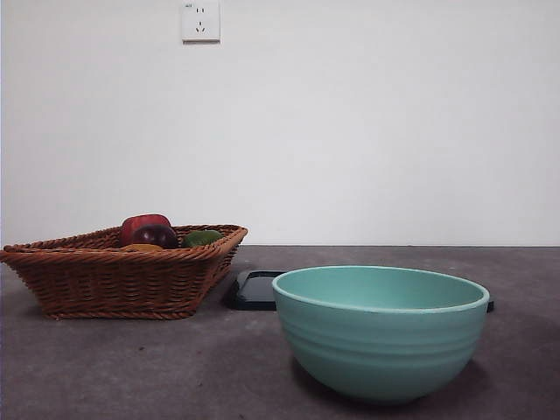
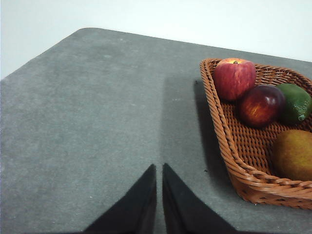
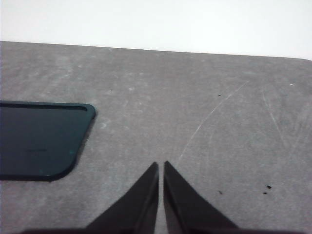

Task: Pick up the wifruite, put it on the bowl, pick up the plate, put it on desk

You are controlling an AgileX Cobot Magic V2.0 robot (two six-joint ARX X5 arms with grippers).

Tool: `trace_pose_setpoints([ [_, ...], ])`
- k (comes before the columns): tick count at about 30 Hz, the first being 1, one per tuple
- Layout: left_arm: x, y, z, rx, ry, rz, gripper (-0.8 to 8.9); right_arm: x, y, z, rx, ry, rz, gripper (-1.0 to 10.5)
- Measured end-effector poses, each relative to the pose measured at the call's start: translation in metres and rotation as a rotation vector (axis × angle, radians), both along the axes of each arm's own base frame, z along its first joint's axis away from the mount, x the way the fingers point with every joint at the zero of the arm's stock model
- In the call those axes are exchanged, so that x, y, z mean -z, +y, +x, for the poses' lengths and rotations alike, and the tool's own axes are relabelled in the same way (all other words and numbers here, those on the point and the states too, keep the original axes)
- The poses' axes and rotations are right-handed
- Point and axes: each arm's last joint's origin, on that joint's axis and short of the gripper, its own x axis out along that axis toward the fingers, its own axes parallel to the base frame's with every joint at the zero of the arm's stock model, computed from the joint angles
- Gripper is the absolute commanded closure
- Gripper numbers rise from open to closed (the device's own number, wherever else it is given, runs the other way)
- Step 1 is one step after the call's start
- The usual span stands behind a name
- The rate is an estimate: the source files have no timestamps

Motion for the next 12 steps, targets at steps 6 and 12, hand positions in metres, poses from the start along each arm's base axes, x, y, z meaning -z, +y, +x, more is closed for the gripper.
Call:
trace_pose_setpoints([
  [6,-0.001,-0.0003,0.0002,0.007,-0.011,-0.019,7.98,0.0,0.0005,0.0,-0.009,-0.001,0.066,9.4],
  [12,-0.0028,-0.0009,0.0004,0.02,-0.027,-0.044,7.98,-0.0033,0.0006,0.0003,0.005,-0.033,0.185,9.4],
])
